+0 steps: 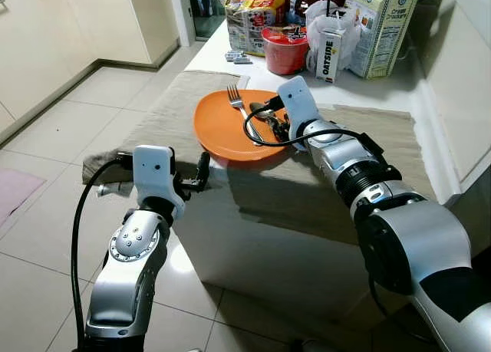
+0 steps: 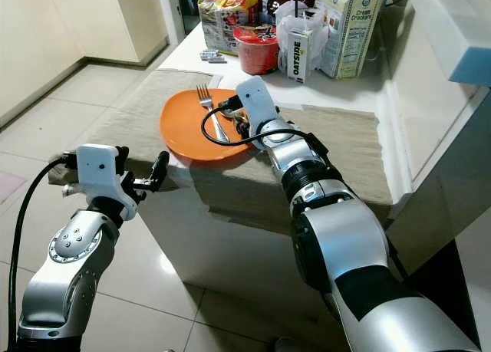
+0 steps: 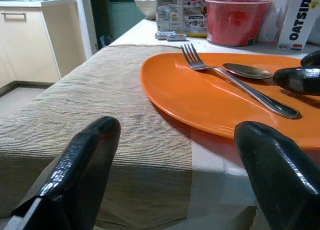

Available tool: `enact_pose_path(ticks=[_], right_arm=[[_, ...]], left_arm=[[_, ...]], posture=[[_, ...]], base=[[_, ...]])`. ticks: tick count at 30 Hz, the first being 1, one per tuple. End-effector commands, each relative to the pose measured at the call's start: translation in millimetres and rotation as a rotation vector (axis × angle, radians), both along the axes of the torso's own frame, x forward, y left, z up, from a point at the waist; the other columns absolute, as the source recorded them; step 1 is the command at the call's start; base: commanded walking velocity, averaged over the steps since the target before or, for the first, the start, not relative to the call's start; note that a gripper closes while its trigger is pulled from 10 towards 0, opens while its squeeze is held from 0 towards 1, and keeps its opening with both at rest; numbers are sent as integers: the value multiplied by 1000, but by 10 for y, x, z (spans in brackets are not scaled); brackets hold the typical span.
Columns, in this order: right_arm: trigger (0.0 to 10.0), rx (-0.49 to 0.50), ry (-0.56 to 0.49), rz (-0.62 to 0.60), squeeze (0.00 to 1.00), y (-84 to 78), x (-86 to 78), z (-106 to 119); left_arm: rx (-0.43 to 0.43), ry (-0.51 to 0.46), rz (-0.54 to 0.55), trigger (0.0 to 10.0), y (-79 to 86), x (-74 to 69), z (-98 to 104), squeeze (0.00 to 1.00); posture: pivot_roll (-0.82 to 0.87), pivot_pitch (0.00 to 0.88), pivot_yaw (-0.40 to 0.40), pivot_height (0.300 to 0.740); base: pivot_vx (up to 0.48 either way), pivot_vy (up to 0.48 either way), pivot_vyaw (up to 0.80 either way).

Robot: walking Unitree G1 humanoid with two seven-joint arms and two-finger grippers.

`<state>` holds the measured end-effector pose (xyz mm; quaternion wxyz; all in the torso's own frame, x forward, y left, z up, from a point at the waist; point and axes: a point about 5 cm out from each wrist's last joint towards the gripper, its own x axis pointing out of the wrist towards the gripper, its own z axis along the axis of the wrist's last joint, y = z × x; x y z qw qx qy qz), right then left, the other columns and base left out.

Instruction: Setting the table

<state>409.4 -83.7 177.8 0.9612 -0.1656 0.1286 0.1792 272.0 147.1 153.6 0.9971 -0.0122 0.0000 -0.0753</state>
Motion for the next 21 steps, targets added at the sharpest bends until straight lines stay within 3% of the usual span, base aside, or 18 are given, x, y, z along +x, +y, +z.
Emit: enact_pose_path(ticks=[1,15,16,21], right_arm=[[10000,11,45,-4,0,-12,-29,-96],[10000,9,82,-13,0,-48,-60,-200],[0,15,81,-9,0,-41,-62,-201],[0,21,79,0,0,-29,-64,-201]], left_arm=[[10,4,-1,10000,15,18,7,0],[12,6,-7,10000,10,18,12,0],[12,6,-8,10000,12,15,11,0],[14,7,-8,10000,14,17,9,0]], posture=[[-49,38,79,740],[-52,42,85,740],[-52,43,85,740],[-52,44,86,740]], base=[[0,0,0],[0,0,0],[0,0,0],[0,0,0]])
